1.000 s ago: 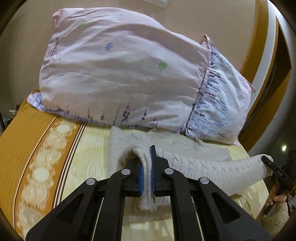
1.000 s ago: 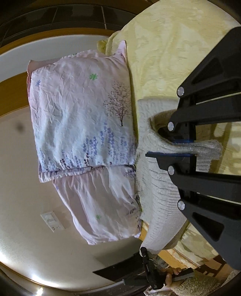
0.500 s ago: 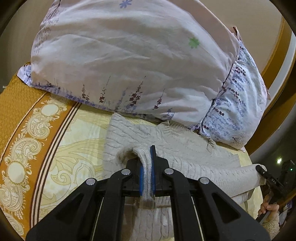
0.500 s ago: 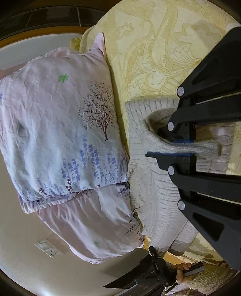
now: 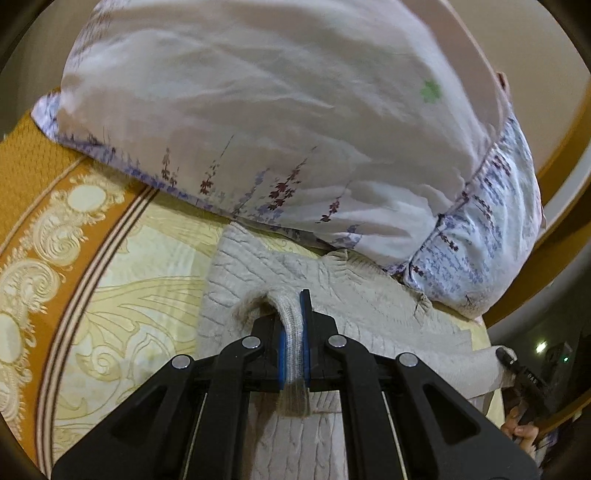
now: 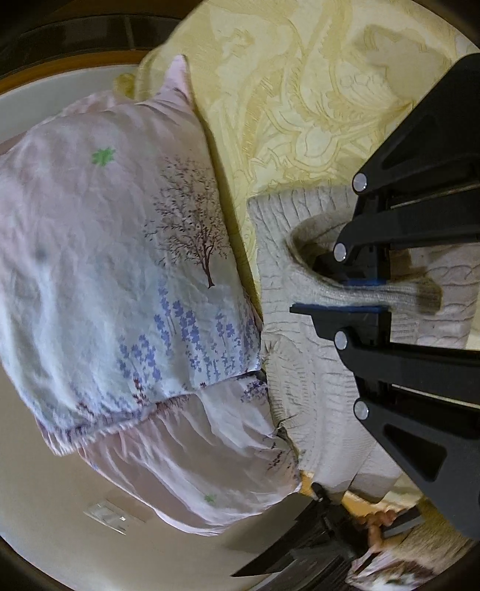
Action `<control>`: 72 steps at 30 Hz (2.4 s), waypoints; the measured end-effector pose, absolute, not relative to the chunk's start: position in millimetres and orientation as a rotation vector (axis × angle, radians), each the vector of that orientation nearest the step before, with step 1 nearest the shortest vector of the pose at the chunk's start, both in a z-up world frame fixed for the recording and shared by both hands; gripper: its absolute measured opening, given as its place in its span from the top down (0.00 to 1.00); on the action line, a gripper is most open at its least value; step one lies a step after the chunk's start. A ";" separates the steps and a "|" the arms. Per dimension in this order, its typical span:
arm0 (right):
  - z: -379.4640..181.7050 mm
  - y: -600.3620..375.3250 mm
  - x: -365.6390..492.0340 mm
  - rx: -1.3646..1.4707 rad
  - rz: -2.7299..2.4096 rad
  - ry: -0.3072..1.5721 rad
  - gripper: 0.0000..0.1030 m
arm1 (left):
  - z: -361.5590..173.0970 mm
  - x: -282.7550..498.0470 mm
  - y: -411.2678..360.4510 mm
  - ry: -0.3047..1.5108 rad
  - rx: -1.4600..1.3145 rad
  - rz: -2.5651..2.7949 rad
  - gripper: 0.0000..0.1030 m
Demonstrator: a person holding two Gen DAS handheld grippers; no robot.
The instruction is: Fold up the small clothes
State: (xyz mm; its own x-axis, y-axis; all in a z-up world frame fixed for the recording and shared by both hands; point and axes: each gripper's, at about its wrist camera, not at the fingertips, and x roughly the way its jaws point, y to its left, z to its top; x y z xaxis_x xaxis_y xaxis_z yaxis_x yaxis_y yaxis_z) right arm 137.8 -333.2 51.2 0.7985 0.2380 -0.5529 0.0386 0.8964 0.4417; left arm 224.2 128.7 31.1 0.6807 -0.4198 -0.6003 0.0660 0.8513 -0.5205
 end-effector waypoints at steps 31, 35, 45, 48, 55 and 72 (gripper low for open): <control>23.6 -375.0 166.6 0.617 0.030 0.718 0.47 | 36.3 226.3 144.2 0.764 -0.590 -0.300 0.40; 18.2 -374.5 138.7 0.562 0.023 0.743 0.53 | 28.7 202.5 137.7 0.799 -0.439 -0.271 0.44; 2.7 -357.5 111.8 0.451 0.038 0.815 0.76 | 8.9 177.5 132.2 0.839 -0.316 -0.234 0.63; 3.2 -354.3 107.7 0.423 0.035 0.798 0.84 | 6.7 174.0 130.1 0.838 -0.308 -0.234 0.78; 24.2 -349.9 89.1 0.406 0.030 0.711 0.93 | 12.9 165.1 134.4 0.824 -0.328 -0.261 0.92; -4.7 -342.6 65.3 0.381 -0.102 0.799 0.92 | -3.4 152.5 156.1 0.874 -0.404 -0.305 0.93</control>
State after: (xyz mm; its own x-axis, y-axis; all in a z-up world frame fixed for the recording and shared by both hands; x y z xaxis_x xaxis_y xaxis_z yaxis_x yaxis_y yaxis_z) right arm 65.3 -342.6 -4.7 0.6962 0.0533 -0.7159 0.2316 0.9272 0.2943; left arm 152.5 156.1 -3.4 0.6070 -0.4173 -0.6763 0.0936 0.8826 -0.4607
